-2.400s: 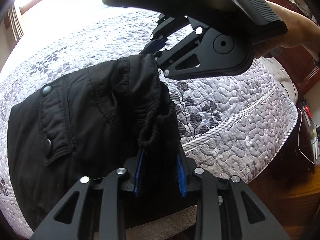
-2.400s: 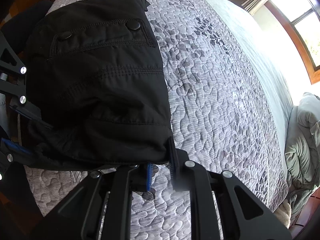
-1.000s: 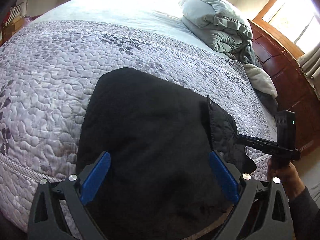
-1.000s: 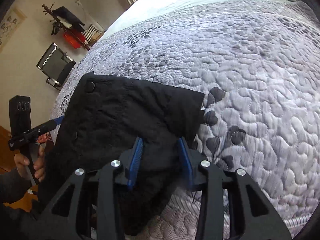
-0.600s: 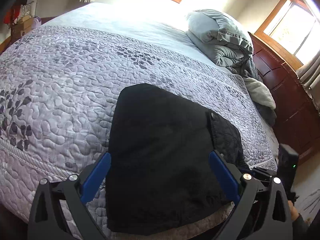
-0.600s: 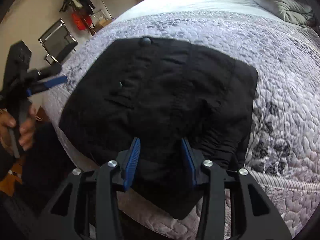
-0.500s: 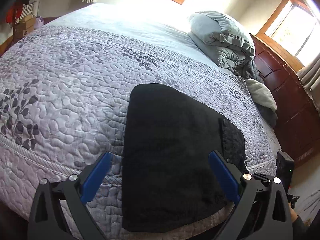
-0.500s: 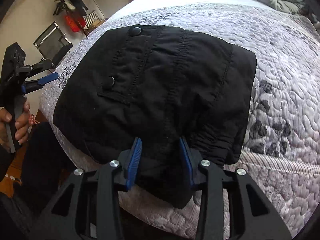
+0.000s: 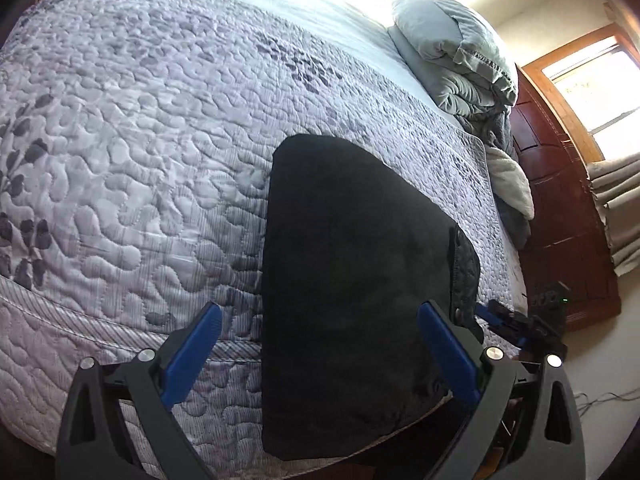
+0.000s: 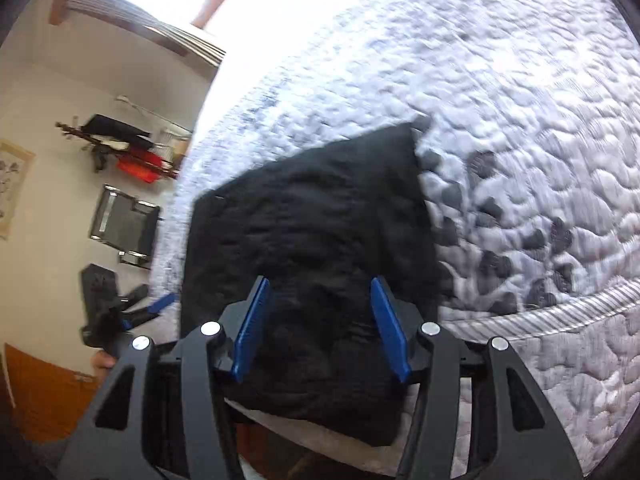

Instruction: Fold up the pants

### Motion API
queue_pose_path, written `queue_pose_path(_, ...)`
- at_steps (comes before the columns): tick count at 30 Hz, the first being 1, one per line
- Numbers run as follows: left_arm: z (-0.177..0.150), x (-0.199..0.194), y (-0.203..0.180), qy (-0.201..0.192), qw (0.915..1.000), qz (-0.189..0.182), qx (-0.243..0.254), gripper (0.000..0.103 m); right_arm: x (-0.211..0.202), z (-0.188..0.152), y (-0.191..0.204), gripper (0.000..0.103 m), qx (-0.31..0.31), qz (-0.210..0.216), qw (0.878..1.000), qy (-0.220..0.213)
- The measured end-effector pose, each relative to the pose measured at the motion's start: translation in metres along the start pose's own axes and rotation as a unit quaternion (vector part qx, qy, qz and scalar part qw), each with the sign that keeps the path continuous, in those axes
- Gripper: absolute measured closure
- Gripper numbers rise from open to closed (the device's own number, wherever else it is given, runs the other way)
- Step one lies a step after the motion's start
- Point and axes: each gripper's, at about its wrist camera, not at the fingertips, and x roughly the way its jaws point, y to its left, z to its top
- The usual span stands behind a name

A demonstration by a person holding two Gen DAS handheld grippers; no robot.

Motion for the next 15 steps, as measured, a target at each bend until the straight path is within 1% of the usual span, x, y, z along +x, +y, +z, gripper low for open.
queue_pose_path(1,0.004,0.001,0.003,0.008,0.9999,-0.007,-0.003,0.004,0.001,-0.001,-0.01,0.064,0.008,-0.006,1.0,0.007)
queue_pose_path(2,0.009,0.001,0.007,0.017,0.9996,-0.019,-0.009,0.004,-0.004,-0.001,-0.019,0.062,0.026,-0.002,1.0,0.009)
queue_pose_path(3,0.013,0.0,0.012,0.025,0.999,-0.032,-0.015,0.004,-0.012,-0.001,-0.026,0.05,0.045,-0.001,0.999,0.007)
queue_pose_path(4,0.019,-0.001,0.016,0.034,0.9981,-0.047,-0.022,0.004,-0.024,-0.002,-0.033,0.022,0.058,0.002,0.998,-0.001)
queue_pose_path(5,0.024,0.0,0.021,0.043,0.9969,-0.06,-0.028,0.004,-0.035,-0.002,-0.039,0.008,0.068,0.01,0.998,-0.008)
queue_pose_path(6,0.03,0.003,0.026,0.054,0.9955,-0.072,-0.031,0.004,-0.043,-0.002,-0.047,0.008,0.084,0.029,0.996,-0.009)
queue_pose_path(7,0.035,0.007,0.031,0.067,0.994,-0.081,-0.033,0.004,-0.046,-0.001,-0.056,0.007,0.106,0.048,0.993,-0.001)
queue_pose_path(9,0.043,0.022,0.039,0.097,0.9903,-0.093,-0.035,0.004,-0.043,0.002,-0.075,0.006,0.155,0.085,0.984,0.029)
queue_pose_path(10,0.046,0.029,0.042,0.11,0.9881,-0.1,-0.038,0.004,-0.037,0.002,-0.08,0.006,0.169,0.102,0.979,0.042)
queue_pose_path(12,0.048,0.043,0.048,0.131,0.9835,-0.115,-0.046,0.004,-0.025,0.007,-0.081,0.005,0.166,0.107,0.978,0.062)
queue_pose_path(15,0.049,0.058,0.052,0.145,0.9811,-0.12,-0.047,0.004,-0.002,0.01,-0.071,0.005,0.147,0.117,0.978,0.091)
